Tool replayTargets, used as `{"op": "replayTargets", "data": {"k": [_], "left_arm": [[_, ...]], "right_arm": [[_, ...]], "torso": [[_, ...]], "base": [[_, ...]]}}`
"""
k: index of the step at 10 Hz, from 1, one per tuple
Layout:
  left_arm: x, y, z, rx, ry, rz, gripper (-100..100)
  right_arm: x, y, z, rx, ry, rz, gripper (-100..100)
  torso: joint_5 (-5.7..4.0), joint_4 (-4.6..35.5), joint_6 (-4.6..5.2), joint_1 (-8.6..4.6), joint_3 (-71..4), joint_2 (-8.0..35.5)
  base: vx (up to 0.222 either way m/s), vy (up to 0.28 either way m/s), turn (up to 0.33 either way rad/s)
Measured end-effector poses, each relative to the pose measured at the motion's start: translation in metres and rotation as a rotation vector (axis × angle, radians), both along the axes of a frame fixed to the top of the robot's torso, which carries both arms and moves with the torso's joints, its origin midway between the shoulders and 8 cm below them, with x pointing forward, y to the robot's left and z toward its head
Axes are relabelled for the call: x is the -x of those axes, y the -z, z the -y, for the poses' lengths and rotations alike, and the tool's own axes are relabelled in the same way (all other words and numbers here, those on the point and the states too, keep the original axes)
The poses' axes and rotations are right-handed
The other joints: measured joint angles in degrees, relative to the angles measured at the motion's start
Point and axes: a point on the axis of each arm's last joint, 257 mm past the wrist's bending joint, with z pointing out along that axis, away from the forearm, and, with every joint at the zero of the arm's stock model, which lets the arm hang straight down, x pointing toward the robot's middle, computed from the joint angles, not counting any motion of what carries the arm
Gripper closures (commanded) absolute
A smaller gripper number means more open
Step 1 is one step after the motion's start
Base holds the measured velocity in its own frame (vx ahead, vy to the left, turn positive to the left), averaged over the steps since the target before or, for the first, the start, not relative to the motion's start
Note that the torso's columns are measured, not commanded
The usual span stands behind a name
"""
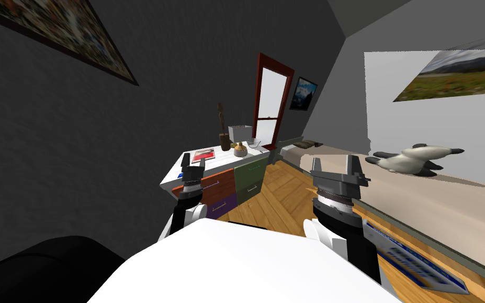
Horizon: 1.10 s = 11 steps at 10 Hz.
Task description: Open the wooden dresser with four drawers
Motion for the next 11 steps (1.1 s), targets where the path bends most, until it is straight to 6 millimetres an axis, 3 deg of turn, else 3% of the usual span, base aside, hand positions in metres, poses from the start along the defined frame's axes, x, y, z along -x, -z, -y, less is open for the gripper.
{"op": "replayTargets", "data": {"k": [2,9,10,11], "left_arm": [[0.0,0.0,0.0,0.0,0.0,0.0,0],[0.0001,-0.0002,0.0,0.0,0.0,0.0,0],[0.0001,-0.0002,0.0,0.0,0.0,0.0,-100],[-0.0019,0.0015,0.0025,-0.021,0.013,-0.009,-100]], "right_arm": [[0.0,0.0,0.0,0.0,0.0,0.0,0],[0.0001,-0.0001,0.0,0.0,0.0,0.0,0],[0.0001,-0.0001,0.0,0.0,0.0,0.0,0],[0.0,0.0,0.0,0.0,0.0,0.0,0]], "torso": [[0.0,6.0,0.0,0.0,-12.0,6.0],[0.0,35.4,0.0,0.0,-70.7,35.4],[0.0,39.6,0.0,0.0,-79.2,39.6],[-0.01,41.5,0.0,-0.06,-83.2,41.5]], "base": [[0.0,0.0,0.0],[0.0,0.0,0.0],[0.02,-0.026,0.017],[0.044,-0.054,0.029]]}}
